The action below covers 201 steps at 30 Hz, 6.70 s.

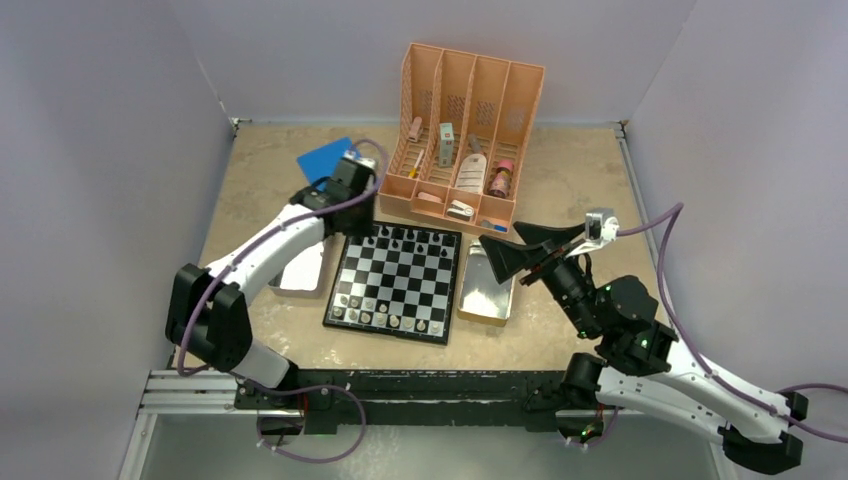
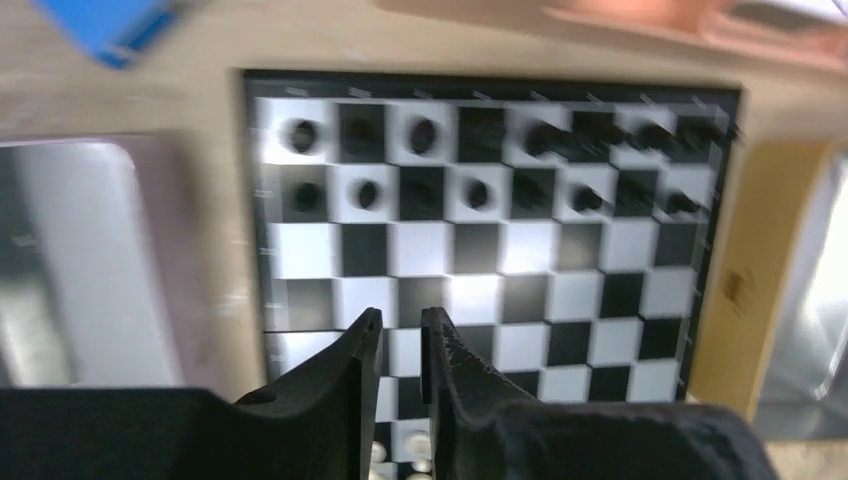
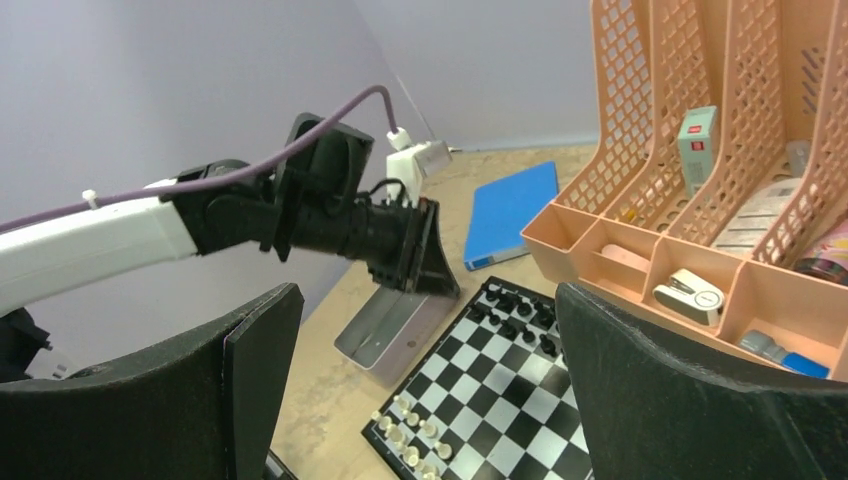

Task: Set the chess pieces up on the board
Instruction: Place the chess piece on the chessboard, then adjust the storage box at the center of the board.

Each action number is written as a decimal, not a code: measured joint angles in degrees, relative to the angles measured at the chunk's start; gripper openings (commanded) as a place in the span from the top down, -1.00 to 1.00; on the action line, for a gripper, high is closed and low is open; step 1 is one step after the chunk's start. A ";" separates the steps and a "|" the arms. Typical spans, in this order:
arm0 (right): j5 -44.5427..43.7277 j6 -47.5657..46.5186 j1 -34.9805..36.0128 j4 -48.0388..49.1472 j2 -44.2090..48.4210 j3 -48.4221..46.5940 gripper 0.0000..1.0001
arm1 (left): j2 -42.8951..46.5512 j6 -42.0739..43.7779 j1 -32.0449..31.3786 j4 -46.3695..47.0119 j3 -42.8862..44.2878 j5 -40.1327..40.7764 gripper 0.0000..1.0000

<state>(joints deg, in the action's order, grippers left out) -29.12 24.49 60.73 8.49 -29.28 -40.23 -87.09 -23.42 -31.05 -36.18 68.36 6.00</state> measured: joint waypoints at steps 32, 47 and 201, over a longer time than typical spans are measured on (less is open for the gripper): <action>6.19 -2.01 0.02 4.63 -3.72 2.45 -0.98 | 12.00 -59.54 33.44 -26.95 -11.52 2.84 0.53; 6.19 -2.47 0.02 5.60 -5.31 3.10 -0.98 | 10.23 -59.56 37.35 -21.84 -17.53 3.43 0.56; 12.15 -2.45 0.02 8.57 -13.53 5.51 -0.98 | -15.50 -59.01 47.82 2.51 4.20 4.24 0.19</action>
<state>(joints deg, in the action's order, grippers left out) -16.97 22.04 60.75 17.06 -42.81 -34.72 -102.59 -82.43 16.78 -33.67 72.55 10.24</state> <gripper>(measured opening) 0.987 0.435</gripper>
